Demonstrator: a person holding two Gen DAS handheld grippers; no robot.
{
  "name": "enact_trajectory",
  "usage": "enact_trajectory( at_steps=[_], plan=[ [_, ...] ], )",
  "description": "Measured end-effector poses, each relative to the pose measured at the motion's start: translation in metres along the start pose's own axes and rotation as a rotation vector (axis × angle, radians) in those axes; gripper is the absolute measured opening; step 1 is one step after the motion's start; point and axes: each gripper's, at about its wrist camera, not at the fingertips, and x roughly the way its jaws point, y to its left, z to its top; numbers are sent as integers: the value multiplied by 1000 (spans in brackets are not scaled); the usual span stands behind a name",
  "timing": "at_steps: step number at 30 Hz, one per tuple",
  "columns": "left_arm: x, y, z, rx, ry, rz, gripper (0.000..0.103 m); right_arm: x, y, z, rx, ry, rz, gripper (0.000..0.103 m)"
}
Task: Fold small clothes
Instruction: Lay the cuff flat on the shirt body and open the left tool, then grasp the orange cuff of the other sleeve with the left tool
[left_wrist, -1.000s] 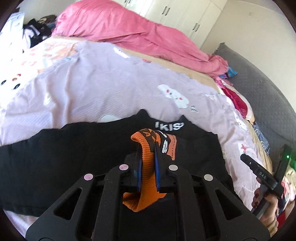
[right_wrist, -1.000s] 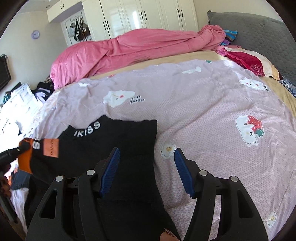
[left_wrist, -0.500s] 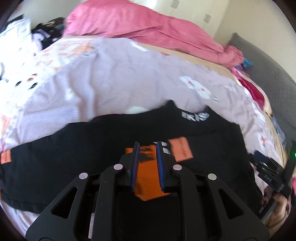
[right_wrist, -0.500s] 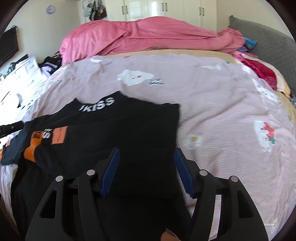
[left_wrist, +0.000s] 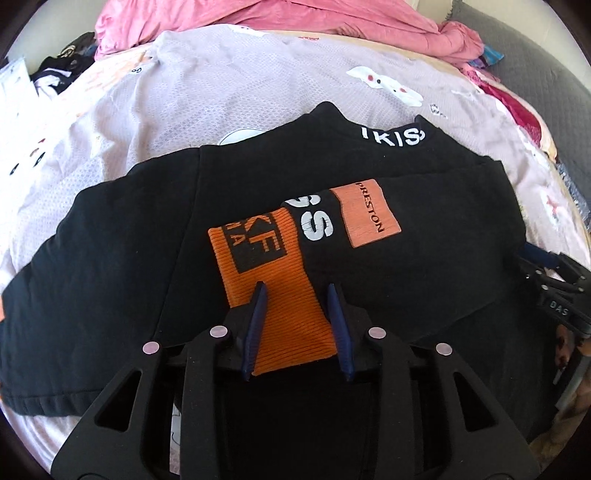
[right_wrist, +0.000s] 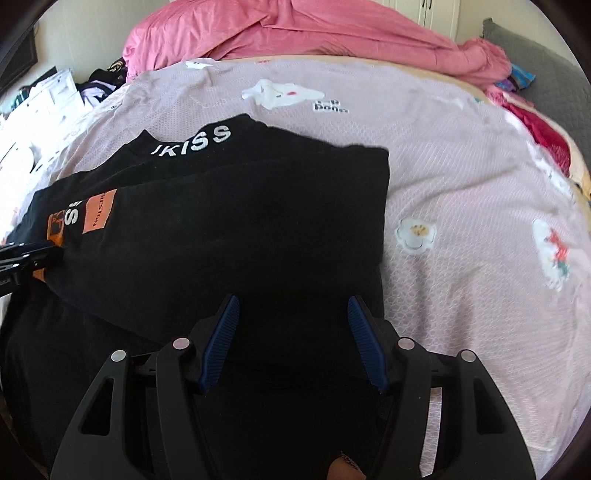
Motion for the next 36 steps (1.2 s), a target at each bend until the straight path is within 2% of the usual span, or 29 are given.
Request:
enact_trajectory(
  at_steps=[3, 5, 9, 12, 14, 16, 18, 20, 23, 29, 36],
  plan=[
    [-5, 3, -4, -21, -15, -13, 28, -5, 4, 0, -9, -10, -1, 60],
    [-11, 3, -6, -31, -21, -12, 34, -9, 5, 1, -1, -20, 28, 61],
    [-24, 3, -5, -41, -36, -6, 39, -22, 7, 2, 2, -50, 64, 65],
    [-31, 2, -4, -52, -57, -8, 53, -35, 13, 4, -6, -90, 87, 74],
    [-40, 4, -7, -64, -77, -8, 69, -44, 17, 5, -8, -120, 108, 77],
    [-48, 7, -10, -81, -103, 14, 76, -50, 21, 6, -8, -137, 117, 82],
    [-56, 12, -13, -99, -127, 41, 79, -57, 25, 6, -5, -158, 129, 88],
    [-63, 17, -15, -117, -144, 53, 87, -62, 30, 6, -8, -172, 130, 91],
    [-75, 24, -21, -142, -169, 65, 93, -72, 38, 6, -15, -198, 129, 95],
    [-92, 40, -31, -181, -206, 113, 94, -88, 50, 4, -8, -231, 139, 97],
    [-113, 84, -47, -303, -264, 166, 94, -100, 78, 7, -68, -249, 131, 97]
  ],
)
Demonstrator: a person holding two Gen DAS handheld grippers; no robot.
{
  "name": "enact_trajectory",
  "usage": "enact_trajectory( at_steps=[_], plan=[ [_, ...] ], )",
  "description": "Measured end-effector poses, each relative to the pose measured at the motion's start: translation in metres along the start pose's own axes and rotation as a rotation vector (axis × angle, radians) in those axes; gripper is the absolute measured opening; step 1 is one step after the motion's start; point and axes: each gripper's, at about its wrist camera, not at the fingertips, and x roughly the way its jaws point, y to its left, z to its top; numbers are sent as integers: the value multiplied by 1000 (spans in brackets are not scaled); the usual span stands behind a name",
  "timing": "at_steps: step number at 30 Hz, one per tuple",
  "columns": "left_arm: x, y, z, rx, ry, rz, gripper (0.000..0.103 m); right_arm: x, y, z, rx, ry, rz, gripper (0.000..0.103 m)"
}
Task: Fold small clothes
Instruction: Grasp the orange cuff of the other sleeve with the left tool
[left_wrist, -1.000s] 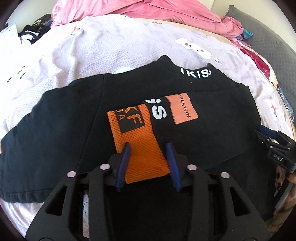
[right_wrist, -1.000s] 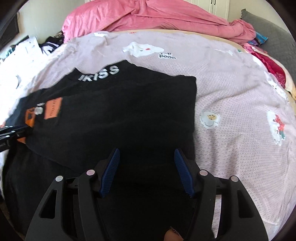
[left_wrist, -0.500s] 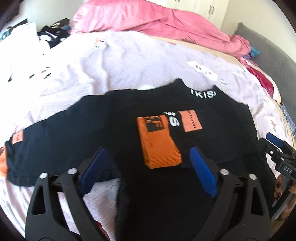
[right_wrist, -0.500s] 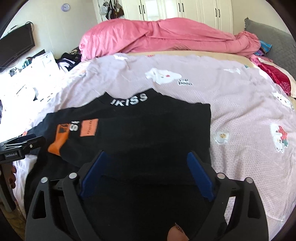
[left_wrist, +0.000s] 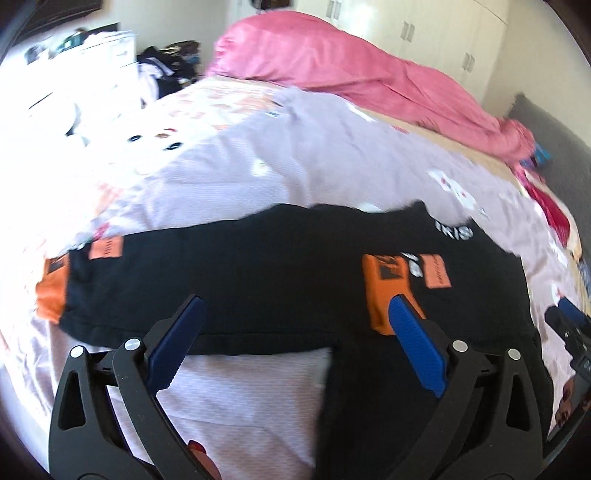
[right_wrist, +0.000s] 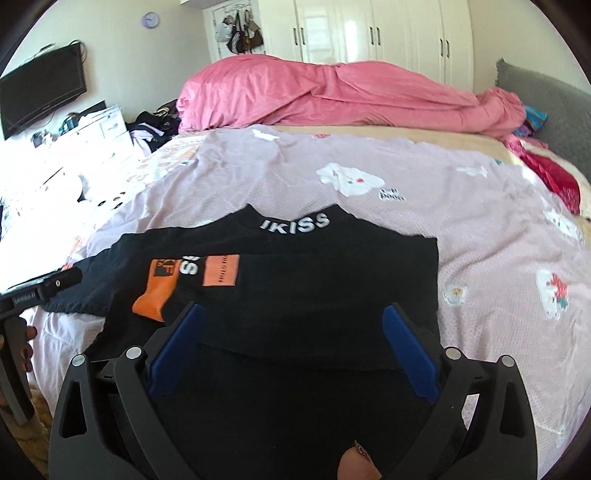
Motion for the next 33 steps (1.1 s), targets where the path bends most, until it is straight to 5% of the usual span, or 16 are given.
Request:
enact_trajectory(
  at_steps=[20, 33],
  plan=[
    [-26, 114, 6, -263, -93, 212, 94, 29, 111, 19, -109, 43, 145, 97],
    [-22, 170, 3, -362, -74, 372, 94, 65, 200, 11, -204, 112, 274, 97]
  ],
)
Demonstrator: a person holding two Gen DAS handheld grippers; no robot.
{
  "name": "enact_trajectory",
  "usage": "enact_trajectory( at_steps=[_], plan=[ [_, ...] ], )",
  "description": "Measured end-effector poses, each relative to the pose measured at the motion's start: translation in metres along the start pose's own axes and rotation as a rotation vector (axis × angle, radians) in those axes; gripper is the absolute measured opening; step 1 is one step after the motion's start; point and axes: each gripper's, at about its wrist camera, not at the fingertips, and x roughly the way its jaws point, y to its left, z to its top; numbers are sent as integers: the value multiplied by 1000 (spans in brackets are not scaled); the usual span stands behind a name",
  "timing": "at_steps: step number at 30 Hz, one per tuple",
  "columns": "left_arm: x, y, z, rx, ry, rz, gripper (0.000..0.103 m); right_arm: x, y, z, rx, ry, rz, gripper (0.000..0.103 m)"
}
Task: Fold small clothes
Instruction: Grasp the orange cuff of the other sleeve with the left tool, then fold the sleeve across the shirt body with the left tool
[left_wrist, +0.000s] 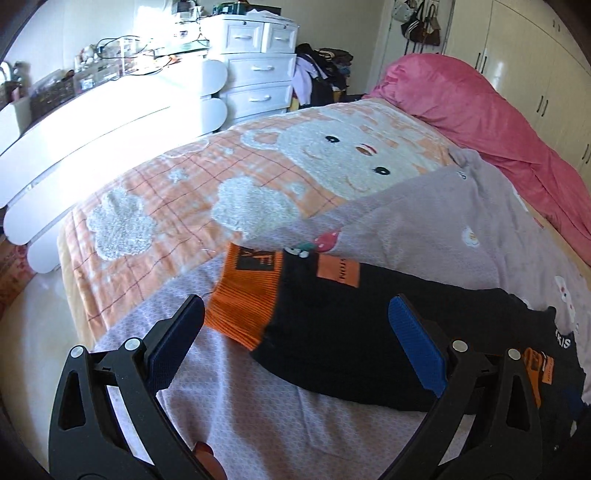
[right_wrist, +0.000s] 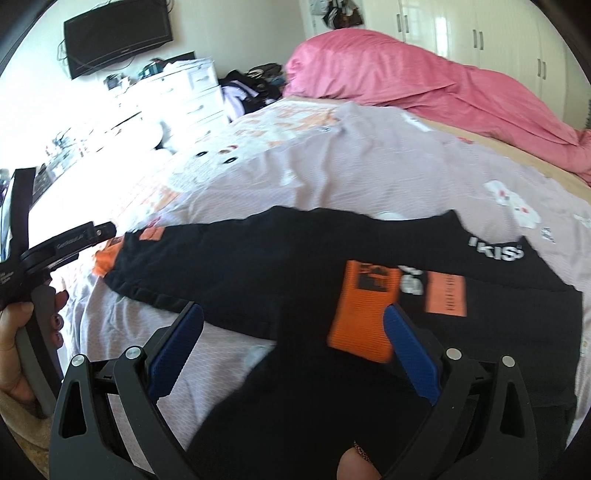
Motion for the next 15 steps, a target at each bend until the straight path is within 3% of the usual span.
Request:
enact_trajectory(
  at_steps=[7, 12, 15],
  plan=[
    [30, 28, -1, -107, 86, 45, 94, 6, 9, 5, -20, 5, 14, 97],
    [52, 27, -4, -147, 148, 34, 93, 2, 1, 8, -10, -7, 3, 97],
    [59, 23, -2, -156, 158, 51, 72, 0, -6, 9, 5, -13, -1, 97]
  ],
)
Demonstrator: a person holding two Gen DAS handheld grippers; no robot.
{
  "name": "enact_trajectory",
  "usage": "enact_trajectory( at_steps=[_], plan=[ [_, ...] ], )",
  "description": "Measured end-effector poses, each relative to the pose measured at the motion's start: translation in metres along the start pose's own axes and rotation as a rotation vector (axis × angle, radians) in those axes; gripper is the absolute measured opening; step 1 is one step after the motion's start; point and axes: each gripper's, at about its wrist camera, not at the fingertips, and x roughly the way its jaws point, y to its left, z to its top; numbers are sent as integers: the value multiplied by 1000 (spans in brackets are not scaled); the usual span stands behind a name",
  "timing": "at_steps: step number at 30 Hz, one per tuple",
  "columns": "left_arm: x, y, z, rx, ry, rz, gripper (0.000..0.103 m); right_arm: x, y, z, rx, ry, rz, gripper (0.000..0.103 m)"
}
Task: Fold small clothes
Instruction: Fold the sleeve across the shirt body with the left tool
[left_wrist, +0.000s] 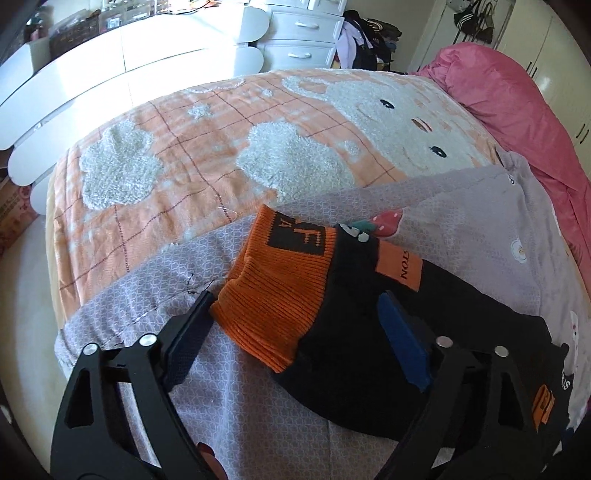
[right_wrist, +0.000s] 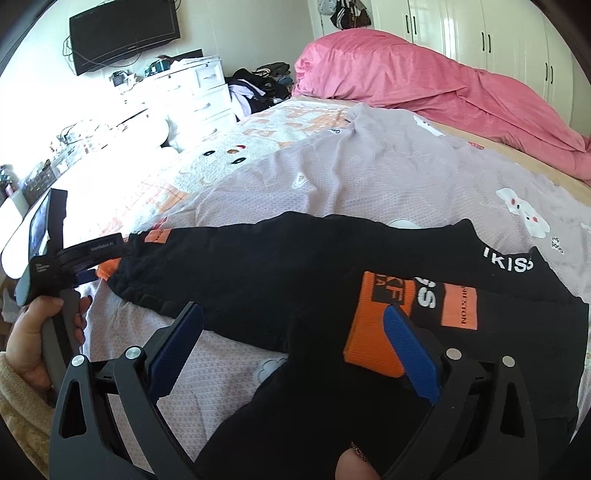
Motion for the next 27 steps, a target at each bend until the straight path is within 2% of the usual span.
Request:
enact_trajectory(
  at_steps=[1, 3, 5, 7, 8, 10, 11, 16, 18, 23, 27],
  plan=[
    [3, -1, 1, -3, 1, 19, 59, -3, -3, 0, 10, -14, 2, 97],
    [4, -1, 1, -2, -5, 41, 46, -8, -7, 0, 22, -34, 5, 97],
    [1, -1, 1, -7, -11, 2, 20, -16, -11, 0, 32, -61, 9, 97],
    [-8, 0, 2, -27, -35, -43, 10, -23, -17, -3, 43, -78, 4, 97],
    [-15, 0, 3, -36, -58, -73, 8, -25, -20, -4, 50, -81, 2, 97],
    [-39, -1, 5, -51, -129, -204, 8, -30, -28, -9, 66, -84, -6, 97],
    [-51, -4, 5, -39, -161, -241, 8, -31, -33, -12, 74, -86, -10, 97],
    [-87, -14, -3, -5, -228, -374, 7, -41, -59, -27, 138, -86, -48, 97],
    [-93, -18, -7, 3, -238, -386, 7, -47, -71, -35, 176, -90, -60, 97],
    [-109, -32, -17, 34, -249, -471, 7, -62, -96, -55, 259, -110, -75, 97],
    [-129, -60, -27, 126, -280, -552, 7, -76, -114, -67, 321, -132, -90, 97]
  ],
)
